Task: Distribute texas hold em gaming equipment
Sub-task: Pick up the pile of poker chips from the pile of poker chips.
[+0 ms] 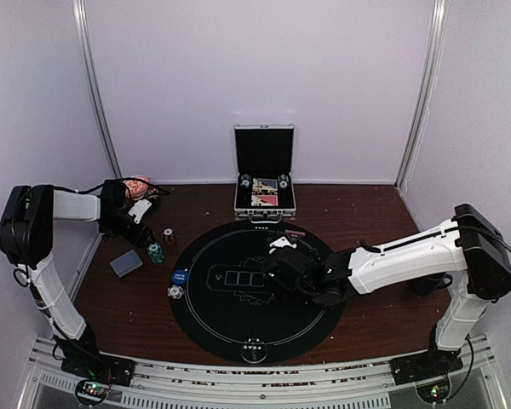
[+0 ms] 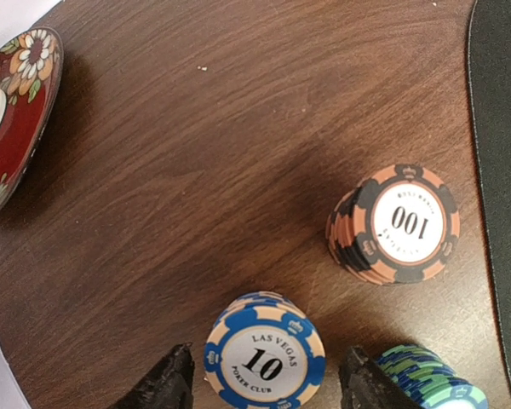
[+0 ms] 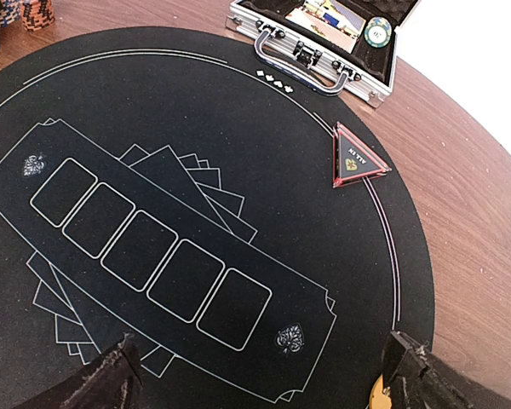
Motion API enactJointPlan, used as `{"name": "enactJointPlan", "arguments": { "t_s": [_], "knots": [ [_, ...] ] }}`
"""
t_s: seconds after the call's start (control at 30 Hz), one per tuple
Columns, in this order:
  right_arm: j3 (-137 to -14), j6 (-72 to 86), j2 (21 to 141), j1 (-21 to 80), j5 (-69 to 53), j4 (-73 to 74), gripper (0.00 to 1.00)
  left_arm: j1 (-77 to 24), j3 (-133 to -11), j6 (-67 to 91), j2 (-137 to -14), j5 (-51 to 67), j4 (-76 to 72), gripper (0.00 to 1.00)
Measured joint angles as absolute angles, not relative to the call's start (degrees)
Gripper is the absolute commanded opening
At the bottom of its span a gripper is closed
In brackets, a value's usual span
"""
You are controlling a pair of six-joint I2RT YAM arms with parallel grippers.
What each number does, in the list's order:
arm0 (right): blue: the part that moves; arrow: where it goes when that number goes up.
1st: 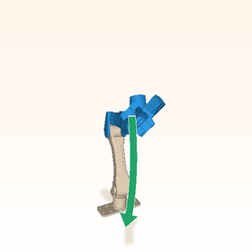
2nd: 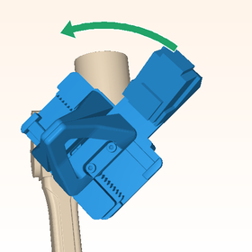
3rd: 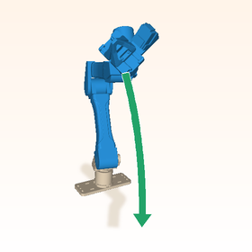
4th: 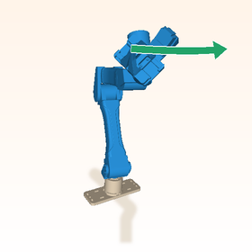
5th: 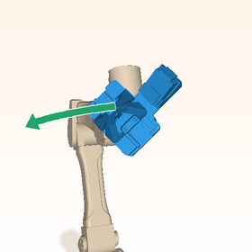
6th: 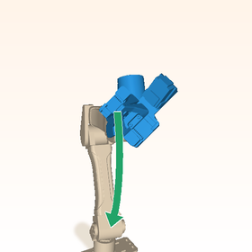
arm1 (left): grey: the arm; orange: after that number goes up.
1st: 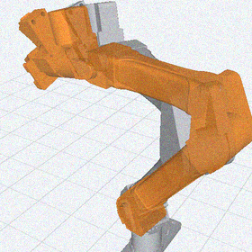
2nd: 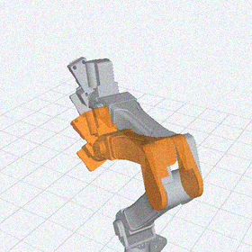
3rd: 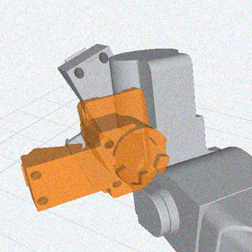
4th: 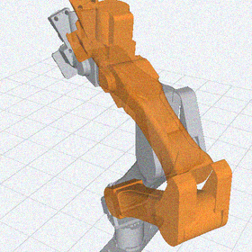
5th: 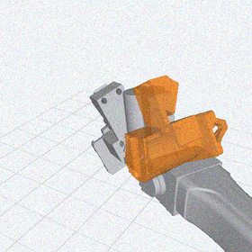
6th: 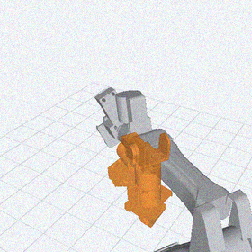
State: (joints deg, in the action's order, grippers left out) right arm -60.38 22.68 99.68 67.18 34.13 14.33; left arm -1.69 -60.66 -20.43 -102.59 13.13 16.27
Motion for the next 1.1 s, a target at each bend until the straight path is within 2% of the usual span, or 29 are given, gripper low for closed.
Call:
{"name": "enactJointPlan", "arguments": {
  "t_s": [0.23, 0.73, 1.1],
  "knots": [
    [-60.4, 22.7, 99.7, 67.2, 34.1, 14.3, 1.0, -1.7, -60.7, -20.4, -102.6, 13.3, 16.3, 0.57],
    [-60.4, 22.7, 99.7, 67.3, 34.1, 14.3, 1.0, -1.7, -60.7, -20.4, -102.6, 13.3, 15.9, 0.35],
    [-60.4, 22.7, 99.7, 67.5, 34.2, 14.3, 1.0, -1.7, -60.6, -20.4, -102.4, 12.3, 15.1, 0.31]
  ]
}}
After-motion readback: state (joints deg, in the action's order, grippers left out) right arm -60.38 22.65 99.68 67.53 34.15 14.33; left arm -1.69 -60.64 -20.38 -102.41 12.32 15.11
